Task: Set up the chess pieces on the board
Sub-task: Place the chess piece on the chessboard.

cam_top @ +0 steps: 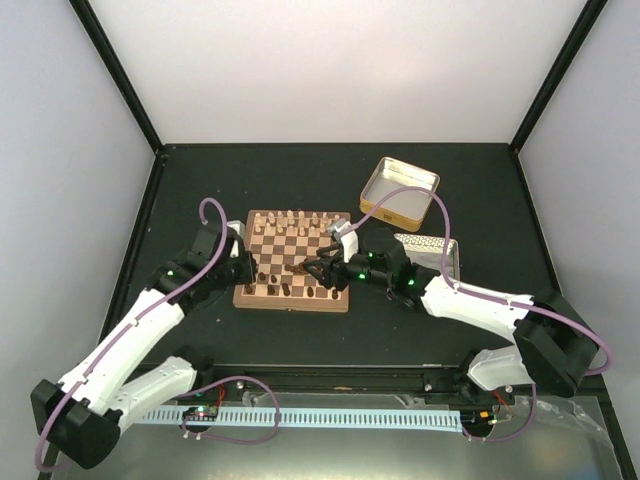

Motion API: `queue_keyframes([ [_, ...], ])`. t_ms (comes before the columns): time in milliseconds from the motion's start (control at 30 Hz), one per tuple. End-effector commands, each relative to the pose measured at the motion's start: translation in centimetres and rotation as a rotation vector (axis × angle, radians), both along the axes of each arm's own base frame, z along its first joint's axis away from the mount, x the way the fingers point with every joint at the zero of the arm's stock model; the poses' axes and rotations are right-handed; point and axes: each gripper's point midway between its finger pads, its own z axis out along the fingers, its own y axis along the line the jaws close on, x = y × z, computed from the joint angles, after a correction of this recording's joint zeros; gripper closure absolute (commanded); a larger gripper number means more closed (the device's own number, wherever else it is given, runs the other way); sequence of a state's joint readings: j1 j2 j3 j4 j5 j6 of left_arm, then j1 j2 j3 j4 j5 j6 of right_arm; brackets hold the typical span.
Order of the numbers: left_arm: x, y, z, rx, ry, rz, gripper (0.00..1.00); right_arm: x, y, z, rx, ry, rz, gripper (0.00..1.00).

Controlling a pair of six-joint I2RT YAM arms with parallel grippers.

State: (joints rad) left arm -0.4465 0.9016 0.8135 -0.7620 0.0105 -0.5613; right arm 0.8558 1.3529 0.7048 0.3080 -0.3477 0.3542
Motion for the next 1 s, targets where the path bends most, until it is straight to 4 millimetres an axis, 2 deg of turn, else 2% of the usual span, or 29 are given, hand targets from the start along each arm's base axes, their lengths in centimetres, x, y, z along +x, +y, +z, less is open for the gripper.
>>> queue_keyframes([
  [0, 0.0, 1.4, -2.1, 0.103, 0.004, 0.064, 0.98, 2.0, -0.5, 1.1, 0.046, 0.063, -0.140, 0.41],
  [167, 0.0, 0.3, -4.9, 0.080, 0.032, 0.018, 0.98, 2.0, -0.9, 0.6, 0.026, 0.079, -0.158, 0.42],
  [267, -0.3, 0.1, -7.4, 0.092, 0.084, 0.007, 0.98, 2.2, -1.1, 0.3, 0.013, 0.079, -0.174, 0.42],
  [367, -0.2, -0.3, -8.7, 0.091, 0.104, -0.009, 0.98, 2.3, -1.0, 0.1, 0.008, 0.082, -0.175, 0.42],
  [567, 0.6, -1.3, -9.0, 0.064, 0.076, -0.043, 0.99, 2.4, -0.9, -0.4, -0.002, 0.088, -0.175, 0.43],
  [733, 1.0, -1.3, -9.6, 0.089, 0.083, -0.046, 0.98, 2.5, -1.1, -0.6, -0.014, 0.082, -0.182, 0.43],
  [967, 1.1, -1.0, -9.3, 0.096, 0.077, -0.030, 0.99, 2.6, -1.3, -0.7, -0.022, 0.082, -0.194, 0.43],
])
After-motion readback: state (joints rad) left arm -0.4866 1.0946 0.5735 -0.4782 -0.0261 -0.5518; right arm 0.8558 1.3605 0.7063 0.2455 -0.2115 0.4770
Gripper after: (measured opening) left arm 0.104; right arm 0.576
